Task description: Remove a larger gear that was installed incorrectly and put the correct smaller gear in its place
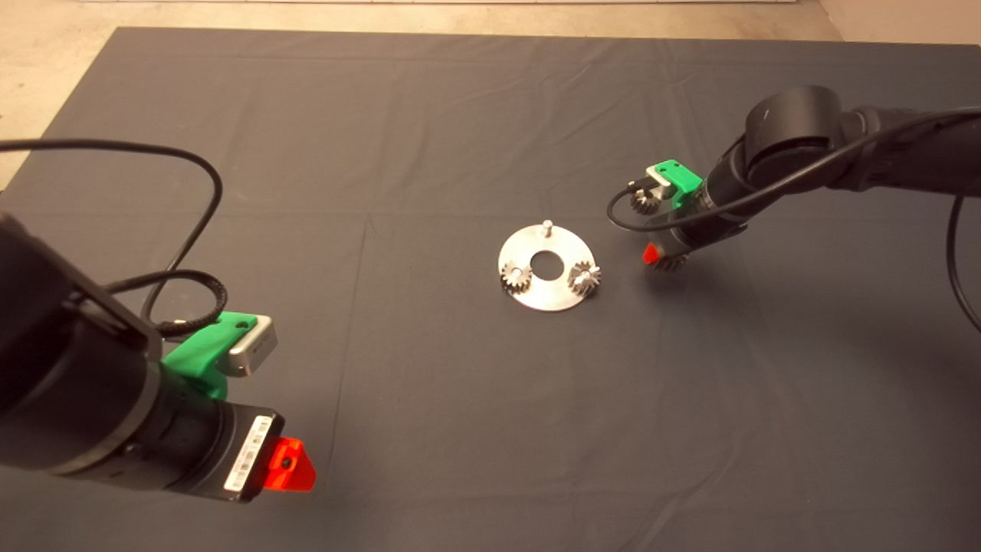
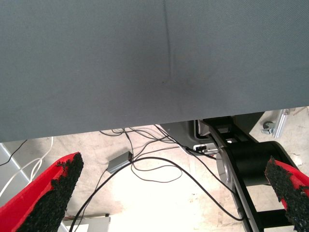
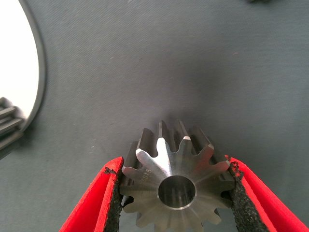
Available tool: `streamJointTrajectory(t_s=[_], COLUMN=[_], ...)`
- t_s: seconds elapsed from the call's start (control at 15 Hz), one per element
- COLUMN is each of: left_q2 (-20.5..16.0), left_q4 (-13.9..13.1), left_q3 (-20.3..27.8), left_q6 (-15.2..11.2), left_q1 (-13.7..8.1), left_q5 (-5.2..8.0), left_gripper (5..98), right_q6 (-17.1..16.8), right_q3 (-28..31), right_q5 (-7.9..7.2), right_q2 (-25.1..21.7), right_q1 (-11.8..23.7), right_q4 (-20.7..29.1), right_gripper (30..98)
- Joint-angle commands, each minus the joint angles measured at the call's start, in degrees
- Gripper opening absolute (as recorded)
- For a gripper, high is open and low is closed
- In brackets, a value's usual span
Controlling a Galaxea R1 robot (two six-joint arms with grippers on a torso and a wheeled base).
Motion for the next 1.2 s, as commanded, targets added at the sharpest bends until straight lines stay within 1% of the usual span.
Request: streamJointTrajectory(t_s=[0.0, 0.53, 0.8, 1.13], left_q2=[0.1, 0.1, 0.1, 0.1], left_q4=[-0.9, -0.9, -0.9, -0.9], left_q3=[0.9, 0.9, 0.9, 0.9], left_q6=[-0.4, -0.6, -0.6, -0.6], left_q1=[-0.3, -0.3, 0.2, 0.3], left_q5=[0.92, 0.92, 0.92, 0.92], left_gripper=[97.8, 97.8, 97.8, 97.8], right_q6=[0.3, 0.3, 0.3, 0.3], right_q3=[0.5, 0.5, 0.5, 0.5], right_q5=[0.85, 0.85, 0.85, 0.85], right_q2=[0.1, 0.4, 0.2, 0.3], right_q1=[1.6, 0.6, 0.4, 0.3], right_q4=[-0.7, -0.7, -0.7, -0.7], right_gripper=[48.5, 48.5, 48.5, 48.6])
